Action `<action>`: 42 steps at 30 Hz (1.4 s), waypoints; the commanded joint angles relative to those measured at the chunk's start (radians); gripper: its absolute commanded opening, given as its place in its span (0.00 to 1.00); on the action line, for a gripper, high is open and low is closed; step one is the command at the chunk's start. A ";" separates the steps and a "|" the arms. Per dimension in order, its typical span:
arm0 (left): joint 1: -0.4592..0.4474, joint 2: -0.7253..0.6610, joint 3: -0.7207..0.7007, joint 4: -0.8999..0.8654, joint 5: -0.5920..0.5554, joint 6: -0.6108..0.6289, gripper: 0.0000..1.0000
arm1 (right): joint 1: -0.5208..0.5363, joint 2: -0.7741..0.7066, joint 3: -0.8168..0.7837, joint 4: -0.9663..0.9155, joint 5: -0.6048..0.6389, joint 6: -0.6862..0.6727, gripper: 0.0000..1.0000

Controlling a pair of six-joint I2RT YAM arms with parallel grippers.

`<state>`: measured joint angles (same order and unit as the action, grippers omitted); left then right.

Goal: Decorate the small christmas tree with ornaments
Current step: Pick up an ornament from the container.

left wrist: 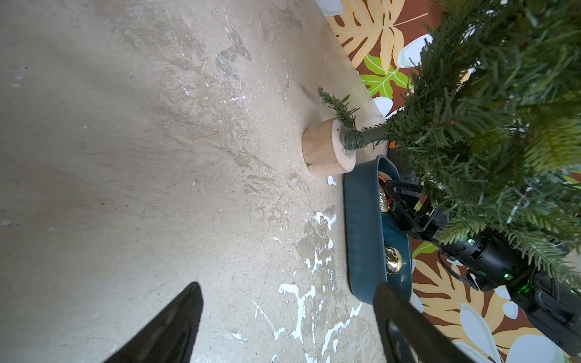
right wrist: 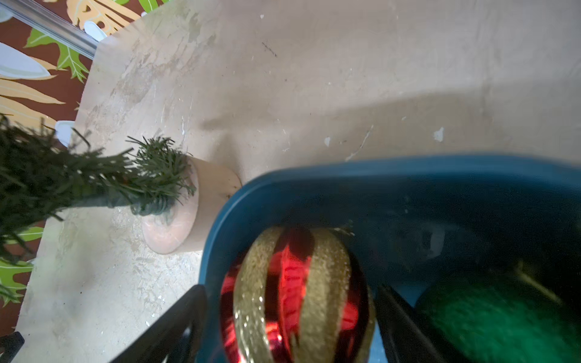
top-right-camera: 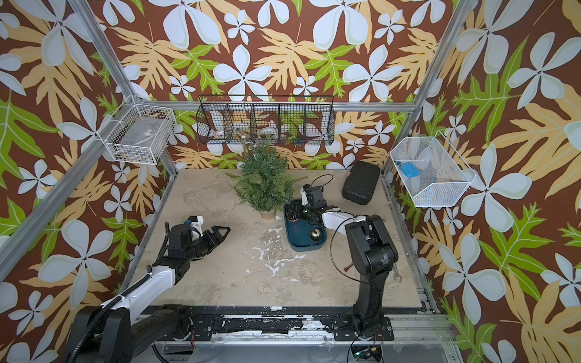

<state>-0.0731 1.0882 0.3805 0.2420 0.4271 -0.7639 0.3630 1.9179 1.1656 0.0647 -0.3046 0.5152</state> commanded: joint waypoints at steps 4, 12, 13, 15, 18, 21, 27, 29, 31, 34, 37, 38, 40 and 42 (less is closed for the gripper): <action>0.000 0.004 -0.001 0.032 0.021 -0.015 0.87 | 0.004 0.023 -0.007 -0.035 0.025 -0.010 0.80; 0.001 0.012 -0.004 0.040 0.028 -0.019 0.86 | 0.005 0.006 -0.013 -0.031 0.019 -0.016 0.72; 0.001 0.011 -0.005 0.041 0.027 -0.020 0.86 | 0.005 -0.003 -0.016 -0.031 0.018 -0.017 0.72; 0.001 0.010 -0.006 0.040 0.028 -0.020 0.86 | 0.004 -0.017 -0.021 -0.026 0.010 -0.015 0.73; 0.001 0.012 -0.006 0.042 0.029 -0.020 0.86 | 0.005 -0.020 -0.019 -0.040 0.006 -0.021 0.80; 0.001 0.014 -0.006 0.042 0.031 -0.020 0.86 | 0.004 -0.019 -0.031 -0.046 0.017 -0.026 0.83; 0.001 0.013 -0.008 0.046 0.034 -0.021 0.86 | 0.017 0.013 -0.034 -0.068 0.031 -0.056 0.82; 0.001 0.015 -0.008 0.045 0.035 -0.021 0.86 | 0.021 0.015 -0.035 -0.068 0.038 -0.060 0.81; 0.001 0.016 -0.007 0.045 0.038 -0.021 0.86 | 0.023 0.012 -0.038 -0.067 0.041 -0.057 0.78; 0.001 0.014 -0.008 0.045 0.036 -0.022 0.86 | 0.022 -0.008 -0.040 -0.066 0.040 -0.059 0.74; 0.001 0.016 -0.009 0.045 0.035 -0.021 0.86 | 0.023 -0.043 -0.047 -0.065 0.041 -0.060 0.73; 0.001 0.015 -0.009 0.044 0.035 -0.021 0.86 | 0.024 -0.063 -0.050 -0.065 0.038 -0.062 0.73; 0.001 0.013 -0.008 0.045 0.038 -0.021 0.86 | 0.023 -0.109 -0.060 -0.056 0.034 -0.061 0.73; 0.001 0.009 -0.008 0.045 0.041 -0.022 0.86 | 0.022 -0.165 -0.075 -0.048 0.029 -0.066 0.73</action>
<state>-0.0731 1.1023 0.3725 0.2665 0.4538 -0.7795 0.3859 1.8038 1.1000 -0.0010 -0.2760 0.4633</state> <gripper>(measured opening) 0.860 0.743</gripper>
